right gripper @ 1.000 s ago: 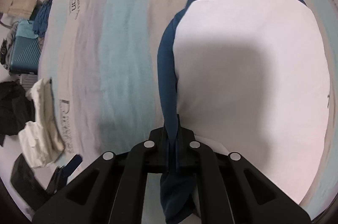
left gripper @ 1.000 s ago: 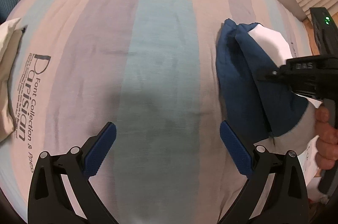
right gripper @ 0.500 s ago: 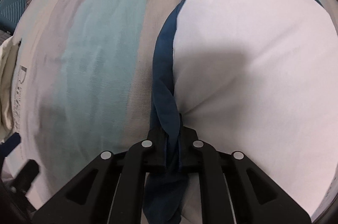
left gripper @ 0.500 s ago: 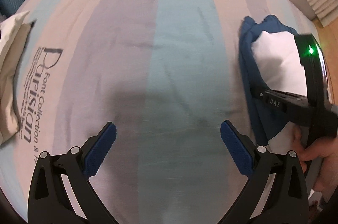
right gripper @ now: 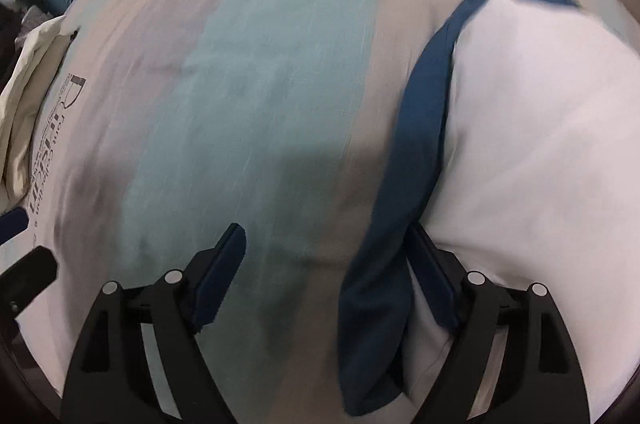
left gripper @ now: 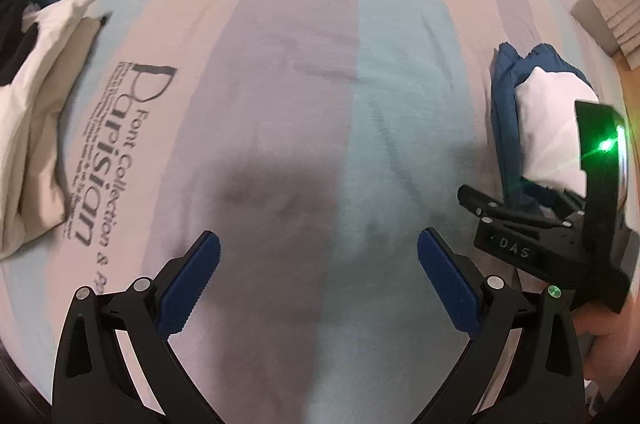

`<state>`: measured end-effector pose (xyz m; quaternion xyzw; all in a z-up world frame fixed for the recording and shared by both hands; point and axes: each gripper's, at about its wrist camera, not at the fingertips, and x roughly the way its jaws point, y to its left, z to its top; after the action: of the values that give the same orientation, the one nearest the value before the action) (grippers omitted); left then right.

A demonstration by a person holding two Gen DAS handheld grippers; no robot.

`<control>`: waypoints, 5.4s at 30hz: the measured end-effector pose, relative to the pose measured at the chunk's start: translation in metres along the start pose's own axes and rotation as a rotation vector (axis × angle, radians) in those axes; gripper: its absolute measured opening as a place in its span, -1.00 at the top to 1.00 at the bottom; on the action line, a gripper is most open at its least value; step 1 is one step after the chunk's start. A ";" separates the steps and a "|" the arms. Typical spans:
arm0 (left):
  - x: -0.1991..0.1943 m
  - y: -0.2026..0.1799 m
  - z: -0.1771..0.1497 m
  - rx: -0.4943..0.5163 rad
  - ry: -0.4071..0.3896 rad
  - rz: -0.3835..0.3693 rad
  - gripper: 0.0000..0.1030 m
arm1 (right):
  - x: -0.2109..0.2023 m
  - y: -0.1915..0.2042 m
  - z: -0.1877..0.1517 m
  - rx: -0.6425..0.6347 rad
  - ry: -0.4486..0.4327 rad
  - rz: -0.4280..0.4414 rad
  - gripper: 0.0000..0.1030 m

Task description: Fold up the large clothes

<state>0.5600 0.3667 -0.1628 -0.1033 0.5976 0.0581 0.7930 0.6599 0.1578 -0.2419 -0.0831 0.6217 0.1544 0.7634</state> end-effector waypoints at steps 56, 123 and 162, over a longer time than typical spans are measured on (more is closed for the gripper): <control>0.117 -0.204 0.077 0.286 0.280 -0.492 -0.90 | -0.046 -0.312 -0.009 0.230 0.062 0.476 -0.79; 0.064 -0.314 0.030 0.367 0.035 -0.555 -0.40 | -0.030 -0.263 0.000 0.161 0.046 0.486 0.17; 0.039 -0.330 0.015 0.432 0.000 -0.433 0.55 | -0.112 -0.243 -0.014 0.035 -0.145 0.461 0.46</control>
<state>0.6564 0.0481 -0.1648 -0.0574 0.5602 -0.2404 0.7906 0.7091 -0.0894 -0.1517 0.0856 0.5705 0.3191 0.7520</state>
